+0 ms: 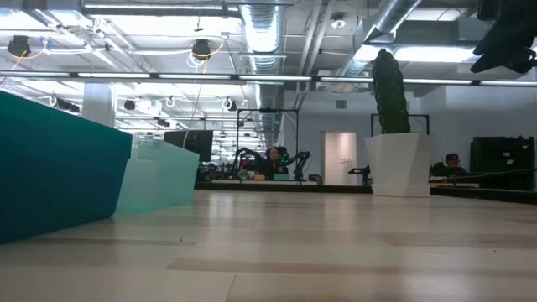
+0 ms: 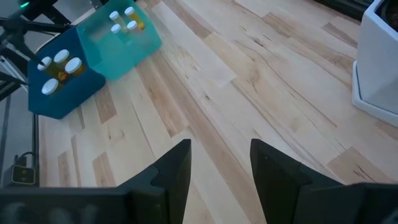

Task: Pick and place medicine bottles into bin by pill shape (circle, oval)
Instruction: Return to Home Position

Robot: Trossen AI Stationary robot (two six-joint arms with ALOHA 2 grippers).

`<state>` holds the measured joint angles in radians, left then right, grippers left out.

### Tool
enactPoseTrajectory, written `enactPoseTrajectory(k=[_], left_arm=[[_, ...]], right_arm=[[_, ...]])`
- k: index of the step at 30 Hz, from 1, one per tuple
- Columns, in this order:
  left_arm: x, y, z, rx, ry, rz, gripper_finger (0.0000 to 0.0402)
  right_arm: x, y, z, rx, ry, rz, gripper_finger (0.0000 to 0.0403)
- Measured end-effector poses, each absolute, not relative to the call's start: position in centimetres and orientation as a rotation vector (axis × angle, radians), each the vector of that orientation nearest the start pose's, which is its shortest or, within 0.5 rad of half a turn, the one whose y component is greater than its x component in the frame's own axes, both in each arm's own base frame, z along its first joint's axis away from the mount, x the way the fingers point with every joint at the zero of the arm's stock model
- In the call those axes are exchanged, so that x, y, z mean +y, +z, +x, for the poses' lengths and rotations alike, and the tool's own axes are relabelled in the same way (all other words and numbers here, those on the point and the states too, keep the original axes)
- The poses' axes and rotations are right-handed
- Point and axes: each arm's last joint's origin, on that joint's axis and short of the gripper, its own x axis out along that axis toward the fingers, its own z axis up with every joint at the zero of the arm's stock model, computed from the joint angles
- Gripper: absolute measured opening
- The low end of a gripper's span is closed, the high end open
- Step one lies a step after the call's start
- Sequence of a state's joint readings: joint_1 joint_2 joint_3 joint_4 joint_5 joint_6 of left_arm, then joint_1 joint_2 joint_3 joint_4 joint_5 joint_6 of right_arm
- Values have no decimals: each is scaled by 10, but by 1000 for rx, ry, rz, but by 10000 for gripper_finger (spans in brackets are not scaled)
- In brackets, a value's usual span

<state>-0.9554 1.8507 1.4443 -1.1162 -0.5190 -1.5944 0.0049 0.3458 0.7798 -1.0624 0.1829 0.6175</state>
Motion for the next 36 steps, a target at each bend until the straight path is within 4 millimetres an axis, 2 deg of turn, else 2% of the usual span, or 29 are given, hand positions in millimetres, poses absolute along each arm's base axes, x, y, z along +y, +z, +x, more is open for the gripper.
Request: enactPoseTrajectory(k=[7, 14, 21, 25, 29, 31, 33, 36], left_arm=[[-279, 255, 218, 981, 523, -434, 277], [-272, 304, 233, 951, 498, -464, 277], [-250, 364, 249, 869, 432, -400, 277], [-234, 393, 256, 856, 356, -305, 277], [-220, 411, 257, 865, 303, -186, 277], [-212, 414, 256, 847, 344, -109, 277], [-207, 418, 258, 755, 405, -75, 277], [-192, 432, 246, 678, 445, -56, 277]], right_arm=[[-5, 293, 46, 569, -357, 515, 175], [-5, 292, 45, 581, -357, 502, 175], [-5, 291, 45, 581, -369, 537, 175], [-5, 295, 48, 542, -327, 512, 175], [-2, 306, 55, 450, -179, 466, 175], [-1, 311, 57, 401, -136, 440, 175], [-1, 315, 58, 364, -121, 414, 175], [-1, 318, 59, 334, -110, 388, 175]])
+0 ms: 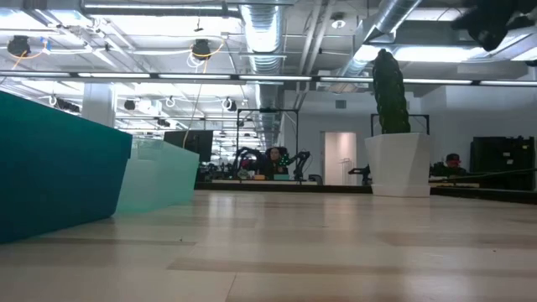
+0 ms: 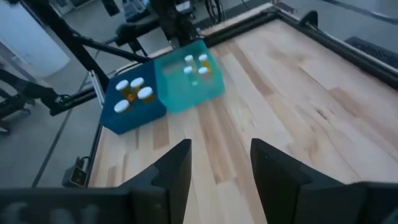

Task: Pick and place medicine bottles into bin by pill shape (circle, oval)
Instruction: Return to Home Position

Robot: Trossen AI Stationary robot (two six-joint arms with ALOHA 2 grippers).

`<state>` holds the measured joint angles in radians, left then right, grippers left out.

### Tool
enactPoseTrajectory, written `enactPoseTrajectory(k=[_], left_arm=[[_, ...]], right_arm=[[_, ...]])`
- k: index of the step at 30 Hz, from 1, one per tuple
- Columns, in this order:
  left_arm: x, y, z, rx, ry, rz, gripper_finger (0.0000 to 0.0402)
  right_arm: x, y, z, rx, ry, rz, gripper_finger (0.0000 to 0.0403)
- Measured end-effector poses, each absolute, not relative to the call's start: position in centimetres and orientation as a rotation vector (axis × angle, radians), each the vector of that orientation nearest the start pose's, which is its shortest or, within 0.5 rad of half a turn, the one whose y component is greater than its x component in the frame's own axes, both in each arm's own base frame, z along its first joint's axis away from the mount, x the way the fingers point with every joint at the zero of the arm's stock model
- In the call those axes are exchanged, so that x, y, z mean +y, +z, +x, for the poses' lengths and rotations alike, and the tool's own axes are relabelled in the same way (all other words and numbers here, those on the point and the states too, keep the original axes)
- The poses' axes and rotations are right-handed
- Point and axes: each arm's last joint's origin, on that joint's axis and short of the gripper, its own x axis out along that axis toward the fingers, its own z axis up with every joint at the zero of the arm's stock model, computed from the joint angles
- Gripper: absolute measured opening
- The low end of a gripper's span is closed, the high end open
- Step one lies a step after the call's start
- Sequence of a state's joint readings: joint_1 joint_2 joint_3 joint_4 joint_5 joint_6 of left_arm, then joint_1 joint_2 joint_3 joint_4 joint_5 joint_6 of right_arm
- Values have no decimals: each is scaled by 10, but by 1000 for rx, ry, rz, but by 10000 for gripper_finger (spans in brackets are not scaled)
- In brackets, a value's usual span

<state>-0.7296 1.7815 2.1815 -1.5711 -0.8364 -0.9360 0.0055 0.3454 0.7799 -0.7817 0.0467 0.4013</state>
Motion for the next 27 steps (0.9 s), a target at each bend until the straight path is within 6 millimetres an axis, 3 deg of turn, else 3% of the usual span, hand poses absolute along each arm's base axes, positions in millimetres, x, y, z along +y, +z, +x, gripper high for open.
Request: enactPoseTrajectory(k=[5, 9, 13, 17, 27], left_arm=[[-157, 448, 209, 582, 494, -103, 277], [-120, 446, 159, 521, 518, -224, 277], [-92, 426, 116, 432, 479, -328, 277], [-68, 397, 85, 385, 374, -397, 277], [-21, 311, 42, 316, 187, -586, 277]], right_arm=[[-1, 319, 60, 320, -105, 369, 175], [-1, 319, 60, 319, -105, 369, 175], [-1, 322, 61, 288, -96, 353, 175], [-1, 334, 64, 163, -65, 305, 175], [-1, 343, 65, 76, -50, 256, 175]])
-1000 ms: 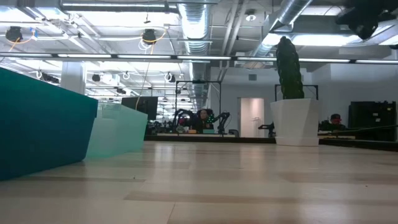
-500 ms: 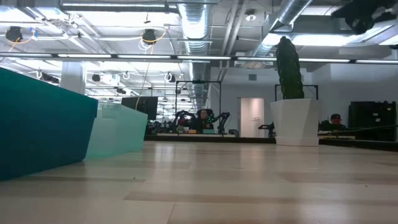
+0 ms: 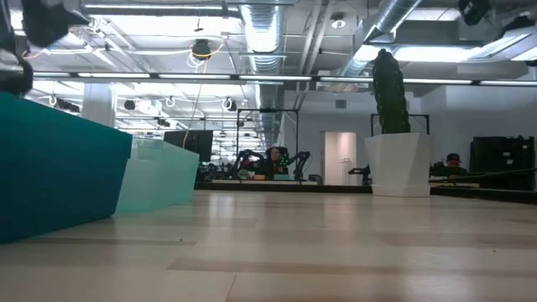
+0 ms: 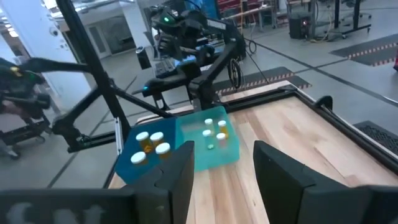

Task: Pick and place medicine bottles into bin by pill shape (circle, oval)
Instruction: Return to Home Position

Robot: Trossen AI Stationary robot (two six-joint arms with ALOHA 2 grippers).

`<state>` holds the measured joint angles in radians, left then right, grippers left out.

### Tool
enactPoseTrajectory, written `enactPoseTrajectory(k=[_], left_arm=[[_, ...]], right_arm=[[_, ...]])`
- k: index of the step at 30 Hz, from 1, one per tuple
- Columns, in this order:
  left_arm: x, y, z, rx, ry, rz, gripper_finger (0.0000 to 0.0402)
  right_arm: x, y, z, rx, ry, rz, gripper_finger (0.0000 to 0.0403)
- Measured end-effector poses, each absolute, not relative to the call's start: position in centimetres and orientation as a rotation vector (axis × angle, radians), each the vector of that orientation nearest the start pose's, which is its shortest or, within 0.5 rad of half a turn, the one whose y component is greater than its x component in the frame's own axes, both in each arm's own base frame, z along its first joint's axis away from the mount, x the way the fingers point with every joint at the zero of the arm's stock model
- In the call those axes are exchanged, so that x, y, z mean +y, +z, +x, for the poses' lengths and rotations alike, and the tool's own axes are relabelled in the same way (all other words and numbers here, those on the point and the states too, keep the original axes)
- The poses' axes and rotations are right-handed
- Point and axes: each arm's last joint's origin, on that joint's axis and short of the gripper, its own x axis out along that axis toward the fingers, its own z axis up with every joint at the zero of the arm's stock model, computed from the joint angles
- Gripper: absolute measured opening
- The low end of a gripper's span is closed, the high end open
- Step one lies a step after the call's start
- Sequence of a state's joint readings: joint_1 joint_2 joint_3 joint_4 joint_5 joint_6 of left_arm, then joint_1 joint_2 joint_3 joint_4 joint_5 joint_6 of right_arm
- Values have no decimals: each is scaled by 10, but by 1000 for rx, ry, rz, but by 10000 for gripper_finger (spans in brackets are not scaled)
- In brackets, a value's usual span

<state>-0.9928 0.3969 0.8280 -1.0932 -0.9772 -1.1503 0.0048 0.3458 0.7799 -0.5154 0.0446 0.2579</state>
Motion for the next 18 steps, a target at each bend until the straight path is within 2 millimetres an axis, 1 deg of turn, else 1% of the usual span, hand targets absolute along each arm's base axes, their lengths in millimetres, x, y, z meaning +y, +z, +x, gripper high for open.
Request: enactPoseTrajectory(k=[4, 6, 8, 10, 13, 15, 18], left_arm=[[-5, 288, 30, 358, 129, -672, 277], [0, 277, 25, 429, 82, -702, 277], [2, 269, 23, 437, 62, -785, 277], [0, 260, 25, 422, 36, -751, 277], [-5, 260, 27, 318, -87, -730, 277], [-10, 262, 29, 240, -204, -704, 277], [-22, 272, 33, 143, -408, -612, 277]], right_arm=[[-1, 343, 65, 73, -56, 258, 175], [-1, 342, 66, 69, -56, 244, 175], [-1, 338, 70, 46, -53, 228, 175], [-1, 332, 73, 21, -51, 219, 175], [-1, 324, 75, -27, -45, 237, 175], [-1, 316, 77, -40, -43, 261, 175], [-1, 306, 78, -63, -40, 279, 175]])
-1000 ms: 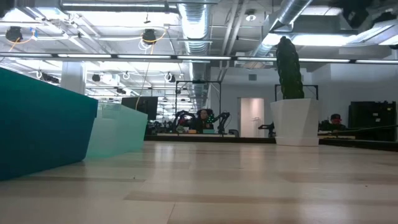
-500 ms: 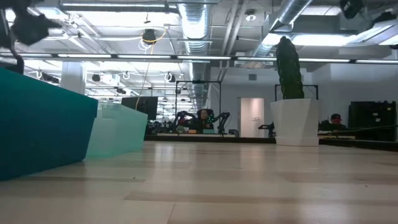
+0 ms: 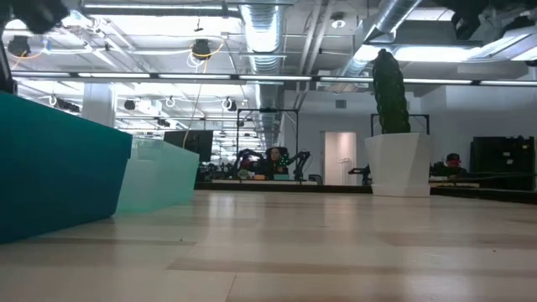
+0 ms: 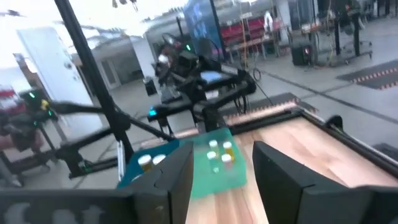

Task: Pick and place medicine bottles into bin by pill shape (circle, oval)
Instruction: Return to Home Position

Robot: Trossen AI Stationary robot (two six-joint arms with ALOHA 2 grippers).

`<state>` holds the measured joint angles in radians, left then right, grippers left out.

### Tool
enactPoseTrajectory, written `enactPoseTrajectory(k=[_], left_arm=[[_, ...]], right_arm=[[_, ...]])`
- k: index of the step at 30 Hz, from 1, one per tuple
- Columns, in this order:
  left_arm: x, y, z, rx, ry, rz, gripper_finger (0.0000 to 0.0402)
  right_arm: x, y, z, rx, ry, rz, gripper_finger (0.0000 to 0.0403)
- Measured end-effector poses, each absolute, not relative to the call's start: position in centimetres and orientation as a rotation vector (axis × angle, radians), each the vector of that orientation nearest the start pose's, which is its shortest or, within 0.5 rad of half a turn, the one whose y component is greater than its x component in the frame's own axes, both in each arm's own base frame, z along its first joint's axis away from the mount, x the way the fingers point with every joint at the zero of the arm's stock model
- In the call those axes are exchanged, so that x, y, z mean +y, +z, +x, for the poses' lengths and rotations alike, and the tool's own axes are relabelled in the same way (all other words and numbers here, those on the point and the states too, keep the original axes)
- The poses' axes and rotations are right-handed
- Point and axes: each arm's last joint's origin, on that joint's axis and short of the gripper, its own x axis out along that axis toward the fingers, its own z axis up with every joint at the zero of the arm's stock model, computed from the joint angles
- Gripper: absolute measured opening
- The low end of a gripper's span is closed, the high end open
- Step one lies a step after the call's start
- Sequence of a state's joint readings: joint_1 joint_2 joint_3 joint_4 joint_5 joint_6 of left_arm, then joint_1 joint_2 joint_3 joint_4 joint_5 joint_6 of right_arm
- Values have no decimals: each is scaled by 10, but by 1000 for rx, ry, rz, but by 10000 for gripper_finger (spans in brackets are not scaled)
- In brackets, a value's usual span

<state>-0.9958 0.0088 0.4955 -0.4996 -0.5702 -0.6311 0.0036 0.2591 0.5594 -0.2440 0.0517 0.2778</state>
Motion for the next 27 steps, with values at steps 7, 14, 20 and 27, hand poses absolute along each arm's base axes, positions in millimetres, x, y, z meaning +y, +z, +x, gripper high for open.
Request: enactPoseTrajectory(k=[7, 14, 20, 27], left_arm=[[-47, 266, 39, -123, -749, -411, 277], [-66, 228, 49, -227, -838, -388, 277], [-74, 199, 53, -206, -859, -410, 277], [-75, 198, 53, -254, -864, -251, 277]], right_arm=[[-1, 281, 77, -118, -24, 300, 175], [0, 258, 77, -189, 19, 362, 175], [0, 234, 80, -177, 17, 363, 175], [0, 200, 90, -129, 14, 383, 175]])
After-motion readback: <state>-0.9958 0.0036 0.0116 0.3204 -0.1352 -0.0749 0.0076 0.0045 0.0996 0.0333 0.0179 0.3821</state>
